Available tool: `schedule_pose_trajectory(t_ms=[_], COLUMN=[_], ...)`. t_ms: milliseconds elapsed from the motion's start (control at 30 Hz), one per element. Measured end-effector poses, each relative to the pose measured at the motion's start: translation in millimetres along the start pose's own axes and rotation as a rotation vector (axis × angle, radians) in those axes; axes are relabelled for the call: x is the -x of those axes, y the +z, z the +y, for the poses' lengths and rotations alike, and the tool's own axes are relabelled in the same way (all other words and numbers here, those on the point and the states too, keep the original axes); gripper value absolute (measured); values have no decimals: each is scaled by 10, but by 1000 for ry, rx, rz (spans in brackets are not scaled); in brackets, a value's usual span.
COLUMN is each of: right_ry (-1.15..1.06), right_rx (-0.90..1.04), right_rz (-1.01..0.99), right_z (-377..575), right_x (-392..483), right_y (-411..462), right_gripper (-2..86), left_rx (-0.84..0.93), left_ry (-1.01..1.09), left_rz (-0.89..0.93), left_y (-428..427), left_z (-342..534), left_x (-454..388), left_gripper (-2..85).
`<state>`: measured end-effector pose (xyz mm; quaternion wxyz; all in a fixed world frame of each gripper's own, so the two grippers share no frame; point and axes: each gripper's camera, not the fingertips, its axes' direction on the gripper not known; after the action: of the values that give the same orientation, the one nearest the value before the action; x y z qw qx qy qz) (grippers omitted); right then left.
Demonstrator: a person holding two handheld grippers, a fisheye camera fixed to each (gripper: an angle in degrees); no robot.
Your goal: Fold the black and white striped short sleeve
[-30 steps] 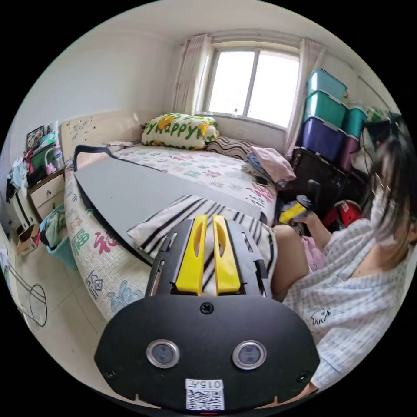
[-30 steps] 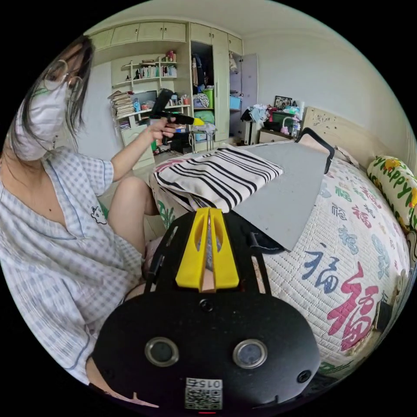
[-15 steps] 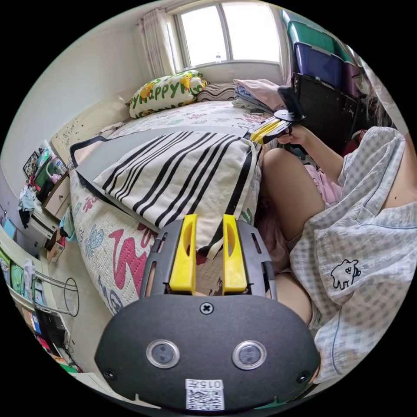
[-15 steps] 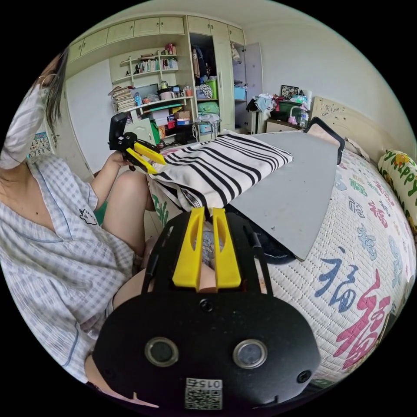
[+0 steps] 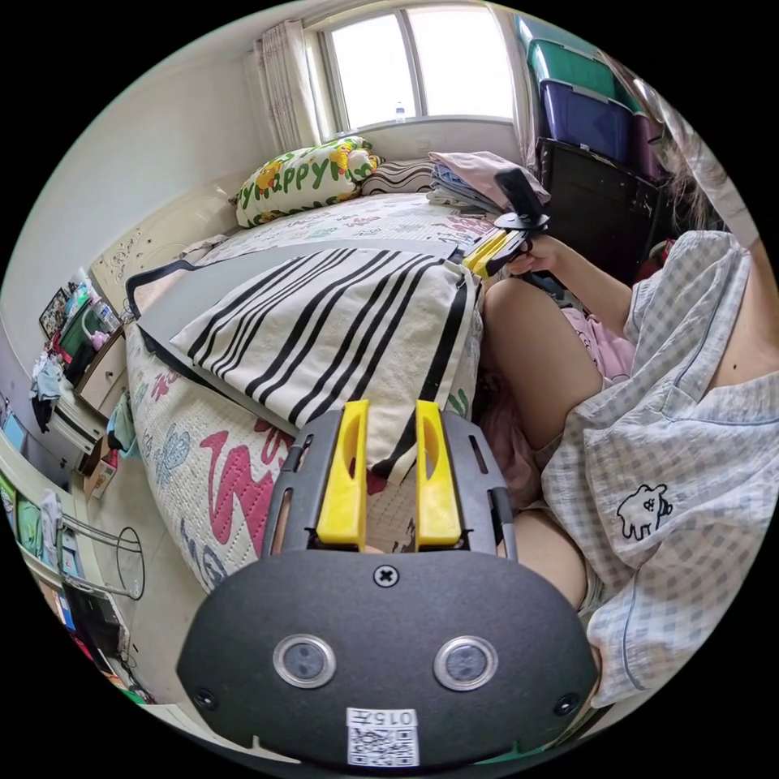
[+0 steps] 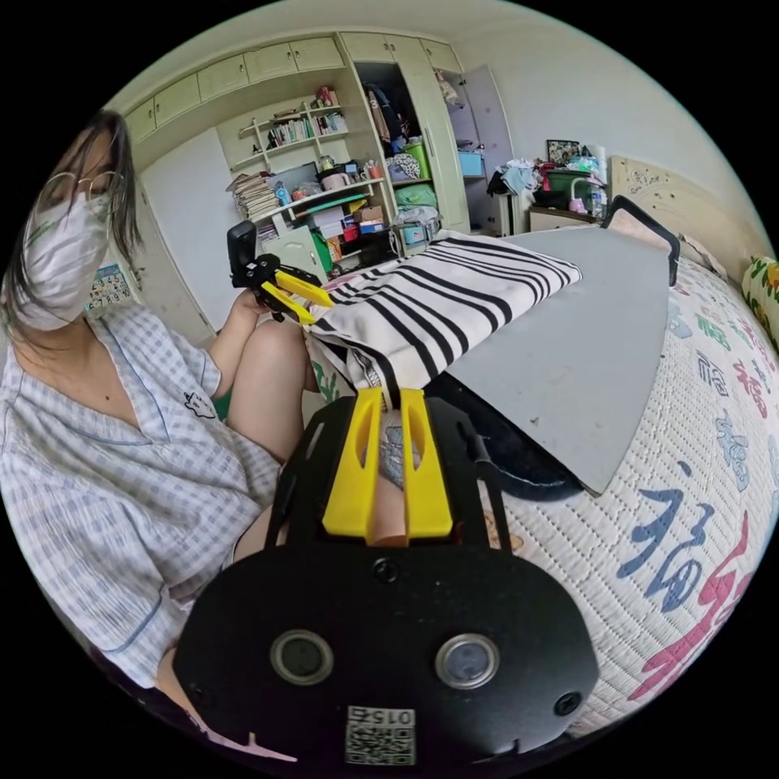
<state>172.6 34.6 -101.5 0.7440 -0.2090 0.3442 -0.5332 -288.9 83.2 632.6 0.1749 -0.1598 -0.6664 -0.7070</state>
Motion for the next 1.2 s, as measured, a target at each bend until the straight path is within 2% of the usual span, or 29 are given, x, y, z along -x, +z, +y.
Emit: schedule_pose_trajectory(t_ms=[300,467,633,800,900,1000,1067,1200], right_ry=[4,69,76,148,154,163,197,268], right_rx=[-55,-90,-3,-101,-194,-235,-231,-234], right_rz=[89,249,427,264,256,190,108,3], right_z=[121,229,254,314,150,-137,-417,-783], right_x=[126,484,648,405,233,-107,-518,-1195], right_y=[-182,-319,-219,-426,-676,-843,-869,-776], right_gripper=[-7,-10,-10,-6,3,18,44,90], left_rx=[-5,-13,-7,-17,-119,-326,-479,-527], left_ry=[-30,-132,-154,-152,-227,-438,-596,-778], left_rz=[-9,29,61,71,132,146,178,278], left_y=[-23,-70,-60,-98,-262,-523,-641,-441], left_z=[61,188,266,351,492,704,898,1059], left_x=[139,432,606,735,985,1497,1982,2684], left_gripper=[63,12,1,-3,-3,7,46,89])
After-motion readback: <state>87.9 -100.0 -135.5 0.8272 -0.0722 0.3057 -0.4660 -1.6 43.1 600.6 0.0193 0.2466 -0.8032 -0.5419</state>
